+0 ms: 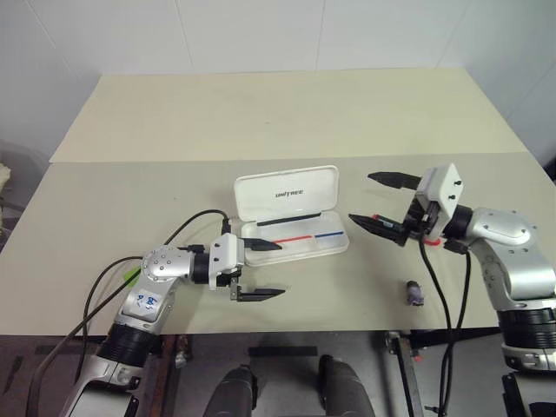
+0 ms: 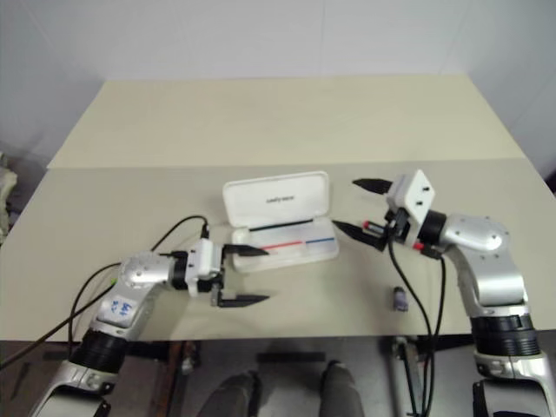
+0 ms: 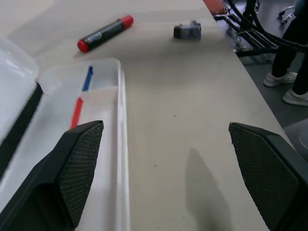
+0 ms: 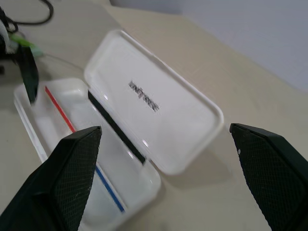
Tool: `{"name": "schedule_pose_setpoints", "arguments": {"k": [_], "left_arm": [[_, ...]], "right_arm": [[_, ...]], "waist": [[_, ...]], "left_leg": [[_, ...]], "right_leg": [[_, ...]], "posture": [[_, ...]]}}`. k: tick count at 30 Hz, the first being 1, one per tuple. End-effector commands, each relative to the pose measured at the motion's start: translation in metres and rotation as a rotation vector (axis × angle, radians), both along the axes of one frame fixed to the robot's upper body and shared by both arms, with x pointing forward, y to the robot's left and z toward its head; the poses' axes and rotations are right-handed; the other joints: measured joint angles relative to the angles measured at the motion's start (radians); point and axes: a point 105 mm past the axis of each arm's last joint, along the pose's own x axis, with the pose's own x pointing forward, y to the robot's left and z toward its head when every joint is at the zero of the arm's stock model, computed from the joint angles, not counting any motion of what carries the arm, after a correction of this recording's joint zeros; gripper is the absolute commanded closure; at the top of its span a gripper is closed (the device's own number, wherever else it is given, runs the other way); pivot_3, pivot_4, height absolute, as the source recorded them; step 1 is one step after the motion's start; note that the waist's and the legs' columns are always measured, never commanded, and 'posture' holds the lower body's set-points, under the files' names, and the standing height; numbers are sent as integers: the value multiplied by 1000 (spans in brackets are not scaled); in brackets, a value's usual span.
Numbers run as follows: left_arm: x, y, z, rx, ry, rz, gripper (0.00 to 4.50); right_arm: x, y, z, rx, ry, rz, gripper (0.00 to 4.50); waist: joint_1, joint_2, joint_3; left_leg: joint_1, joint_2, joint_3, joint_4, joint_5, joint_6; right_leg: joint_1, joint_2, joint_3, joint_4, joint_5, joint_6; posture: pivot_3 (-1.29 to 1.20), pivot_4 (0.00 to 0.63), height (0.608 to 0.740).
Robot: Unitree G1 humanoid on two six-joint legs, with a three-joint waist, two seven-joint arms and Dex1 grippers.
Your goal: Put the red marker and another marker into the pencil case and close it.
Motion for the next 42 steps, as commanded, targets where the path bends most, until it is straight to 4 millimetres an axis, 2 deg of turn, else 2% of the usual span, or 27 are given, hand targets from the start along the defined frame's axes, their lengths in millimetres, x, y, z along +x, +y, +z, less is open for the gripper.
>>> {"name": "schedule_pose_setpoints", "arguments": {"k": [1,8,12,19,24,28,31,36,42], "left_arm": [[-4,5,25,-72,-61,4,39],[-10,11,55,-164,-47,21,39],[-15,27,75,-179,-5,41,39],[-22,49,74,-100,49,67,39],[-23,68,74,-56,58,111,39],[-20,74,74,-45,40,142,0],[-19,76,75,-59,25,164,0],[-18,77,72,-61,18,179,0],[-14,79,67,-52,7,191,0]], "right_arm": [[0,-21,-2,-15,54,-18,0],[9,-54,-29,-124,167,-63,0],[25,-78,-45,-161,234,-126,0],[41,-85,-61,-185,308,-145,0],[45,-86,-83,-199,407,-177,0],[42,-79,-92,-224,429,-128,1236],[42,-70,-90,-222,407,-82,2222],[43,-64,-86,-256,337,-54,3909],[45,-59,-66,-277,236,-16,3906]], "waist": [[0,0,0],[-3,0,0],[-15,0,0],[-29,0,0],[-34,0,0],[-34,-4,-1],[-35,-5,0],[-39,-5,0],[-43,-4,0]], "left_leg": [[0,0,0,0,0,0],[0,0,0,0,0,0],[1,0,1,0,0,0],[1,1,1,0,0,0],[1,2,2,-1,0,-1],[5,4,2,0,0,-1],[17,7,2,-1,-1,1],[20,9,2,-1,0,0],[19,10,2,-1,0,-1]], "right_leg": [[0,0,0,0,0,0],[0,0,0,0,0,0],[0,0,1,0,0,0],[0,0,1,0,0,0],[0,2,1,-1,0,0],[5,4,1,-5,4,-3],[17,7,1,-8,6,-4],[17,8,1,-5,8,-7],[16,9,1,-4,8,-8]], "posture": [[0,150,740],[0,150,740],[0,150,740],[0,150,740],[0,150,740],[0,150,740],[0,150,740],[0,150,740],[0,150,740]]}}
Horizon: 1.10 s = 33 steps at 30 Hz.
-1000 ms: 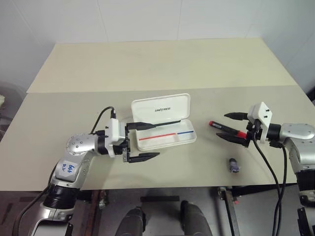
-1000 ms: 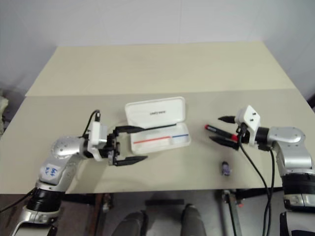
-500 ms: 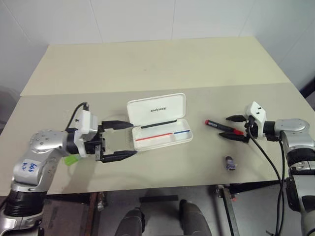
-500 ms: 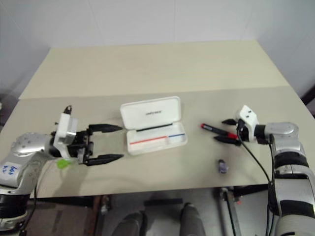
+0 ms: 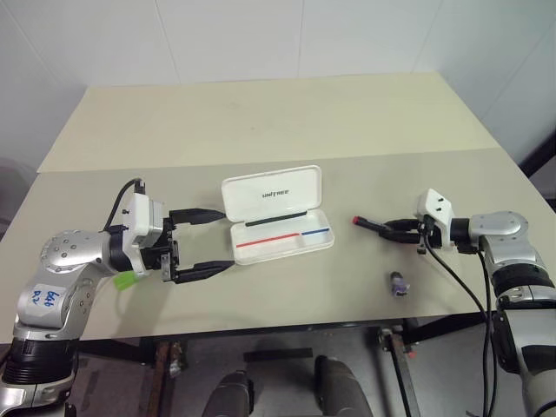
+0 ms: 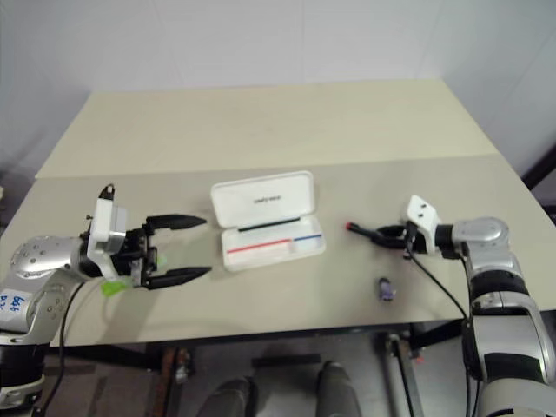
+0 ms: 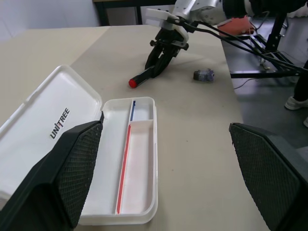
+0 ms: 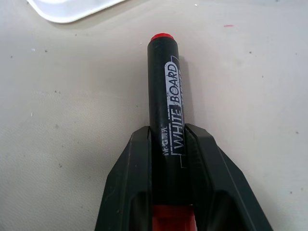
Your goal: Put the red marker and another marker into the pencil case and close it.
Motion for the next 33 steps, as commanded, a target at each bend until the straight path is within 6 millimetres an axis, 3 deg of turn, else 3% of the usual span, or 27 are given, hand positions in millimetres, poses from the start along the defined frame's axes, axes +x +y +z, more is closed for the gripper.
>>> {"name": "schedule_pose_setpoints", "arguments": {"k": [1,4,7,12,16,23,33], "left_arm": [[0,4,0,16,-37,11,0],[1,5,-2,21,-37,13,0],[4,12,-5,38,-39,26,0],[13,27,-4,77,-69,84,0],[11,31,-5,83,-73,105,0],[5,32,-9,81,-71,136,0],[-4,29,-14,64,-72,170,0]], "right_arm": [[1,4,23,-27,-93,58,3906],[-1,7,30,-40,-114,87,3906],[-12,10,32,-248,-173,234,3906],[-22,61,62,-159,-257,432,3906],[-33,103,75,-99,-288,560,3906],[-35,152,70,-77,-305,695,3906],[-9,193,60,-144,-387,739,3906]], "waist": [[-2,1,0],[-3,2,1],[-1,3,2],[0,3,2],[0,3,2],[13,4,2],[11,4,2]], "left_leg": [[0,0,0,0,0,0],[-2,0,1,-2,0,0],[-3,1,1,-2,0,0],[-4,2,3,-3,-1,-1],[-4,5,3,-3,-1,-2],[-4,5,3,-3,-2,-1],[-4,6,4,-4,-2,-2]], "right_leg": [[-1,0,0,0,0,0],[-2,0,0,-1,0,0],[-3,1,0,0,0,0],[-4,1,0,-2,0,0],[-4,3,0,-2,-1,-1],[-5,3,0,-2,-1,-2],[-7,4,-1,-1,-2,-3]], "posture": [[0,150,740],[0,150,740],[0,150,740],[0,150,740],[0,150,740],[0,150,740],[0,150,740]]}}
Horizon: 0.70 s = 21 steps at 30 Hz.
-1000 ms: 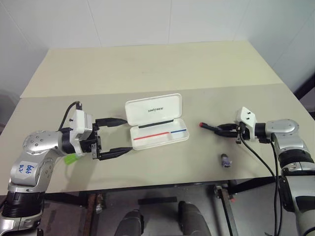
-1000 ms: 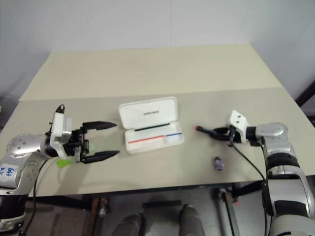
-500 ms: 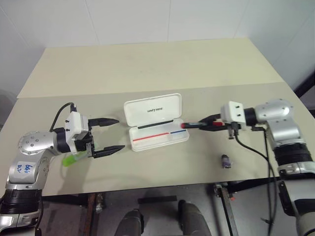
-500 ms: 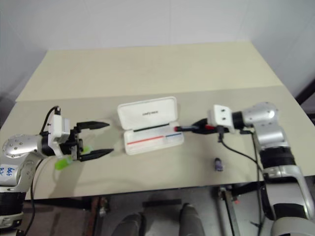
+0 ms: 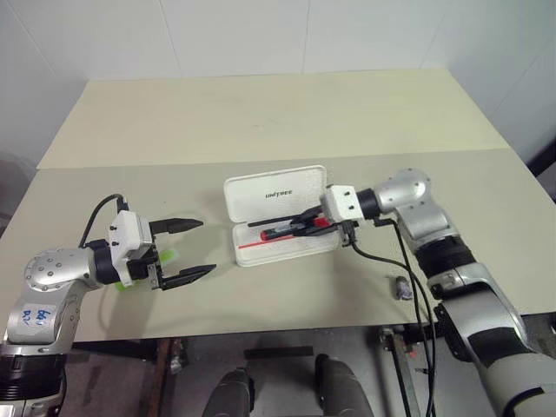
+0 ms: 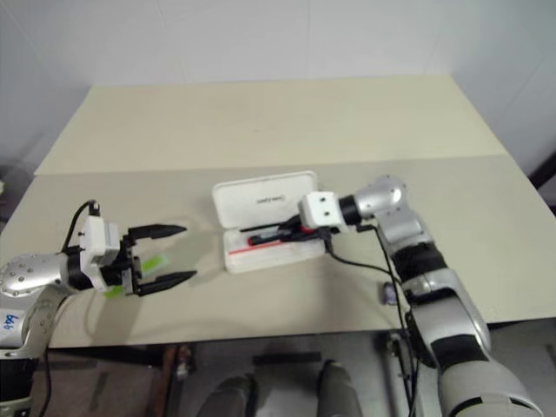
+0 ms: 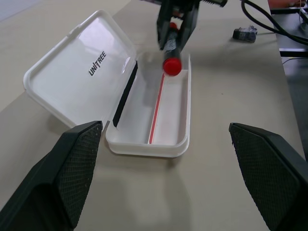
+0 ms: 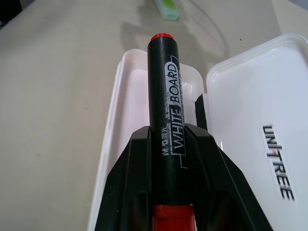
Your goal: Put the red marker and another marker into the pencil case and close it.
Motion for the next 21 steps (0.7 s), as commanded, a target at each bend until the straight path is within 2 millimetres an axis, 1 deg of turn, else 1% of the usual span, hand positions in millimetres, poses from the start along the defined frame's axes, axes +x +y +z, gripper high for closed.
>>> {"name": "schedule_pose_setpoints", "arguments": {"k": [1,5,11,13,15,21], "left_arm": [[-7,-3,8,0,-53,6,0],[-9,-4,7,-9,-55,21,0],[-10,-7,5,-21,-53,27,0],[-9,-9,5,-26,-53,25,0],[-8,-11,4,-28,-53,22,0],[-9,-12,4,-33,-50,16,0]], "right_arm": [[9,14,7,-10,-98,21,3906],[15,18,6,-17,-113,8,3906],[19,20,1,-25,-119,-4,3906],[20,22,0,-21,-122,-11,3145],[19,24,-1,-18,-121,-7,2526],[13,32,4,24,-123,24,333]], "waist": [[-3,0,0],[-6,0,0],[-6,0,0],[-6,0,0],[-7,0,0],[-20,0,0]], "left_leg": [[0,0,0,0,0,0],[0,2,1,-3,2,-4],[-1,5,5,-8,2,-6],[-1,6,5,-9,2,-7],[-1,7,6,-9,2,-7],[-1,11,6,-9,1,-9]], "right_leg": [[0,0,0,0,0,0],[-3,1,0,1,-1,-2],[-9,3,1,3,-2,-4],[-9,4,1,3,-2,-5],[-10,5,1,3,-3,-5],[-10,10,2,3,-3,-6]], "posture": [[0,150,740],[0,150,740],[0,150,740],[0,150,740],[0,150,740],[0,150,740]]}}
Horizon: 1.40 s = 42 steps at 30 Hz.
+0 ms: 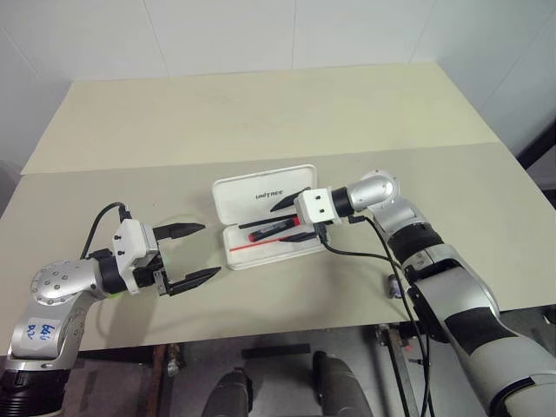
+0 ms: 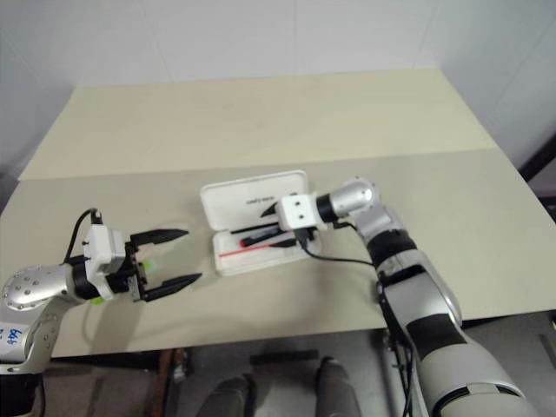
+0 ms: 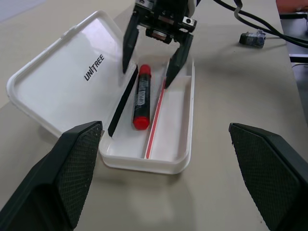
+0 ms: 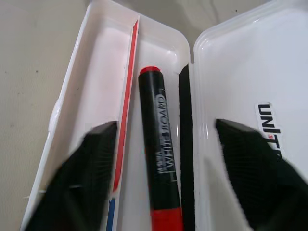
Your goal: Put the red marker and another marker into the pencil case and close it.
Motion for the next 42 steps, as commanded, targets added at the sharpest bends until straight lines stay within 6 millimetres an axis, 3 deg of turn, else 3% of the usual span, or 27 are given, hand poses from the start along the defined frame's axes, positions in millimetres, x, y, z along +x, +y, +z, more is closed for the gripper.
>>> {"name": "schedule_pose_setpoints", "arguments": {"k": [1,6,13,20,26,34,42], "left_arm": [[-3,-5,10,0,-47,-27,0],[-2,-4,9,4,-41,-30,0],[-8,12,0,3,-19,46,0],[-34,71,-15,47,32,276,0],[-50,113,-25,85,77,409,0],[-45,139,-41,102,129,455,0],[-26,142,-62,103,190,436,0]], "right_arm": [[-5,9,18,56,-32,44,24],[-31,13,38,170,109,158,24],[-62,-10,47,226,246,177,24],[-53,-75,38,273,249,-87,24],[-51,-107,31,264,225,-202,24],[-51,-106,32,276,202,-215,24],[-52,-103,36,278,190,-210,24]], "waist": [[-4,0,0],[-6,0,0],[4,0,0],[15,0,0],[21,-1,0],[21,-1,0],[21,-1,0]], "left_leg": [[0,1,0,0,0,0],[0,3,1,0,-1,-1],[0,3,1,1,-2,-2],[1,4,4,0,-6,3],[2,4,6,1,-6,3],[2,4,6,4,-6,3],[2,4,7,5,-6,3]], "right_leg": [[0,1,0,0,0,0],[-1,3,0,1,-1,-1],[-1,3,0,1,-1,-2],[-1,4,0,-1,-2,-3],[0,4,1,-3,-2,-4],[0,4,2,0,-2,-4],[0,4,2,3,-1,-4]], "posture": [[0,150,740],[0,150,740],[0,150,740],[0,150,740],[0,150,740],[0,150,740],[0,150,740]]}}
